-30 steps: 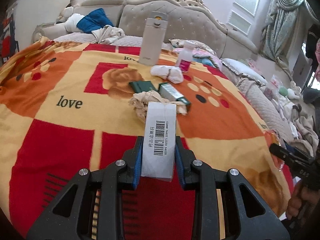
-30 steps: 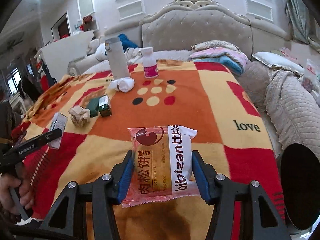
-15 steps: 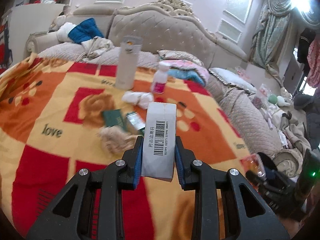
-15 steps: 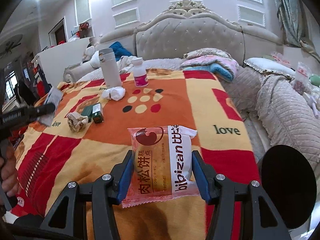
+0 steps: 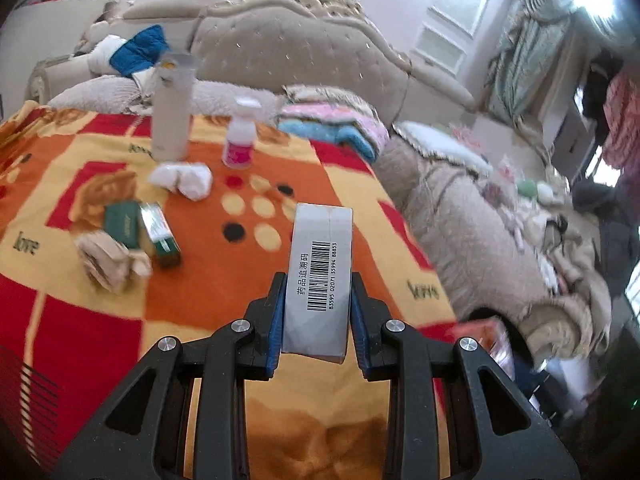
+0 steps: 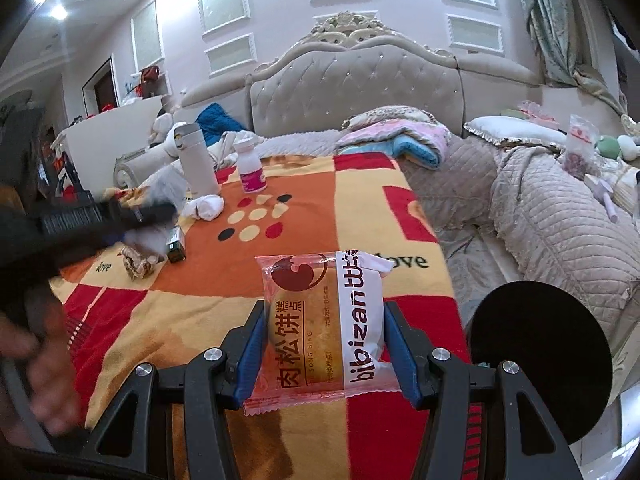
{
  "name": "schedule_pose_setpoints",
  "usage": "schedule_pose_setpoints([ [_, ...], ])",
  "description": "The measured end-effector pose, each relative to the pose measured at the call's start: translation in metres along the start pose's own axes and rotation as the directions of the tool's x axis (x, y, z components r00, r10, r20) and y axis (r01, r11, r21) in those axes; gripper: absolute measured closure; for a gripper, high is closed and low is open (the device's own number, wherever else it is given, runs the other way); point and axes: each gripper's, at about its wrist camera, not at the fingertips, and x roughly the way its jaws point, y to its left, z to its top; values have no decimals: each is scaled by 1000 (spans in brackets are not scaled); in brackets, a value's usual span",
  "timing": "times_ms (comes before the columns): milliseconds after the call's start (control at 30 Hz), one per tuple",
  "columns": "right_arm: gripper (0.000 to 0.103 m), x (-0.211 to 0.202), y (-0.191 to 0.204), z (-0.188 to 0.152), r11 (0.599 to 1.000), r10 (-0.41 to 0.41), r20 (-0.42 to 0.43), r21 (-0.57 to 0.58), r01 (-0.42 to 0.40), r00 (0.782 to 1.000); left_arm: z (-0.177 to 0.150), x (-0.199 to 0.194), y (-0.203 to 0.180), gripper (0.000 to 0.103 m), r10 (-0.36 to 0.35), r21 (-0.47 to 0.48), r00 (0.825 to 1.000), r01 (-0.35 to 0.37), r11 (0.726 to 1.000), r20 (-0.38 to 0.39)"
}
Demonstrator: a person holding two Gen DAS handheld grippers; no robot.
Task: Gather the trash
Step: 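Carry the barcode box and snack wrapper over the black bin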
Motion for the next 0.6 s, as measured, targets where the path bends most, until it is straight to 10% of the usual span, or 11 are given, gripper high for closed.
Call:
schedule_pose_setpoints([
  [600, 49, -32, -66, -9, 995, -57, 39, 87, 53, 998, -8, 24, -18, 76, -48, 51, 998, 51, 997, -47],
])
